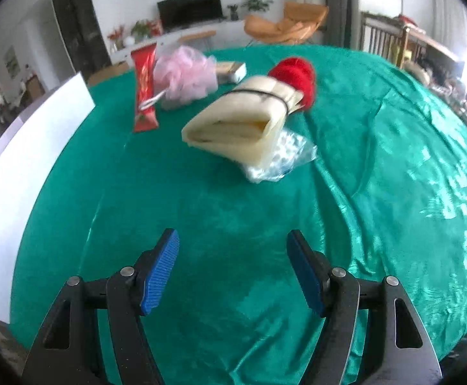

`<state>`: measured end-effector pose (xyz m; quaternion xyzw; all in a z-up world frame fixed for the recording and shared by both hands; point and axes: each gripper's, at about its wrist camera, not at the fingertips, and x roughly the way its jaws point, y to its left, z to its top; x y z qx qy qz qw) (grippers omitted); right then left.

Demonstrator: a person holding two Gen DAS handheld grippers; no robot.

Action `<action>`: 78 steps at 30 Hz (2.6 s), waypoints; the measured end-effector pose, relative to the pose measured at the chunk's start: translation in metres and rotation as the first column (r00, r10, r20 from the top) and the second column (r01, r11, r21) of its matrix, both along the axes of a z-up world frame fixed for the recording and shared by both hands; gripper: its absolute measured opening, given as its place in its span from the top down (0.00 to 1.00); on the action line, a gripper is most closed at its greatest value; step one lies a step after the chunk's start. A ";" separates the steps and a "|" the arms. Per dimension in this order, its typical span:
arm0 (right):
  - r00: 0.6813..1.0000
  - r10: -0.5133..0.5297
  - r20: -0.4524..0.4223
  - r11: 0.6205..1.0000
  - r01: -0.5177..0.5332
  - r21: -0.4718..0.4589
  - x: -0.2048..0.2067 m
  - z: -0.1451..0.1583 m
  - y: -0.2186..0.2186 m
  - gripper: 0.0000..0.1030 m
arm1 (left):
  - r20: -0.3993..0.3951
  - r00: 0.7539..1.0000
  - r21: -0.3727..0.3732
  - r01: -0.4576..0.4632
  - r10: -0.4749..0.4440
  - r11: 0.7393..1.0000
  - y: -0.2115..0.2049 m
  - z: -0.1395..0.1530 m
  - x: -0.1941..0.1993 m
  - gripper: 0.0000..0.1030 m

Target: Organize soft objects

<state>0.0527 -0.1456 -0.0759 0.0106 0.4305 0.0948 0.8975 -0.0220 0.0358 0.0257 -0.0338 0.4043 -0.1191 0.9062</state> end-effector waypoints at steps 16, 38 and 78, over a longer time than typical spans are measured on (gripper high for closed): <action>0.965 -0.259 0.032 0.958 0.252 0.138 0.010 0.006 -0.050 0.29 | -0.102 0.989 0.123 -0.093 0.105 0.988 -0.016 -0.111 0.101 0.11; 0.927 -0.360 0.105 0.920 0.333 0.206 0.000 0.021 -0.078 0.29 | -0.112 0.990 0.162 -0.068 0.087 0.984 -0.014 -0.120 0.120 0.00; 0.924 -0.370 0.102 0.901 0.330 0.281 -0.008 0.024 -0.091 0.29 | -0.098 0.991 0.159 -0.075 0.092 0.984 -0.008 -0.122 0.115 0.00</action>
